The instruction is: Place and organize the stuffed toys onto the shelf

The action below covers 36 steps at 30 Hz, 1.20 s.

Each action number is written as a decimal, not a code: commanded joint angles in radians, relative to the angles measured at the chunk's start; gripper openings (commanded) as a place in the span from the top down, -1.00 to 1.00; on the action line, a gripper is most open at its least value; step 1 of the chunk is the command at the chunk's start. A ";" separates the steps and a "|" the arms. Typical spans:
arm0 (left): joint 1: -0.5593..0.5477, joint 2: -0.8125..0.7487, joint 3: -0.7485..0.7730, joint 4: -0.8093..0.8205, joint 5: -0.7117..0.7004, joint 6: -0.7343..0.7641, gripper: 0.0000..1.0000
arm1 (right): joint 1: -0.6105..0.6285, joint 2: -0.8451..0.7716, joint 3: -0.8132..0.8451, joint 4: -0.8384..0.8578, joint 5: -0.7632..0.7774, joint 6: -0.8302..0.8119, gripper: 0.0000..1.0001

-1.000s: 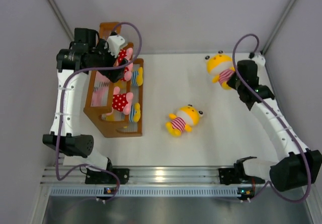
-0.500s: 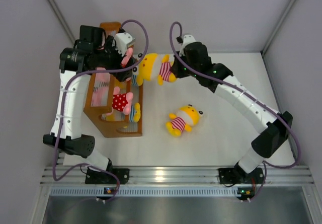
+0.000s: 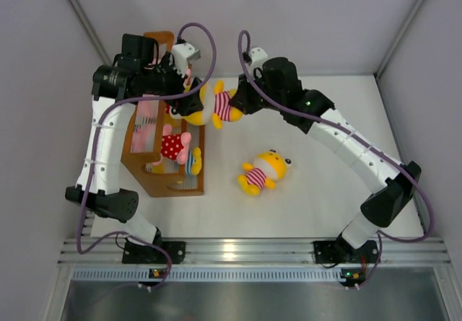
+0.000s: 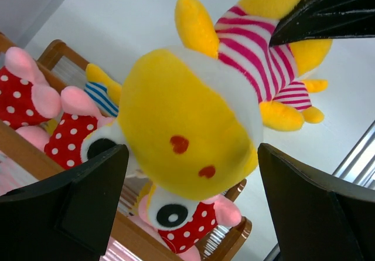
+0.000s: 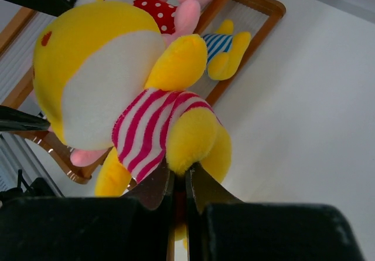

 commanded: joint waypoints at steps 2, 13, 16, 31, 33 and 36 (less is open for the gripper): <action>-0.011 0.016 0.036 0.050 0.055 -0.062 -0.86 | 0.016 -0.039 0.068 0.107 -0.103 -0.005 1.00; -0.016 0.033 0.091 0.153 -0.172 -0.114 1.00 | -0.018 -0.016 0.088 0.219 -0.174 0.061 0.76; -0.014 0.044 0.119 0.193 -0.286 -0.100 1.00 | -0.049 -0.007 0.079 0.271 -0.185 0.112 0.25; 0.232 0.131 0.215 0.222 -0.328 0.048 1.00 | -0.247 -0.015 -0.081 0.396 -0.353 0.213 -0.44; 0.313 0.134 0.217 0.222 -0.306 0.059 1.00 | -0.262 -0.005 -0.088 0.400 -0.387 0.209 -0.44; 0.352 0.134 0.198 0.221 -0.266 0.096 1.00 | -0.271 0.010 -0.099 0.402 -0.429 0.202 -0.44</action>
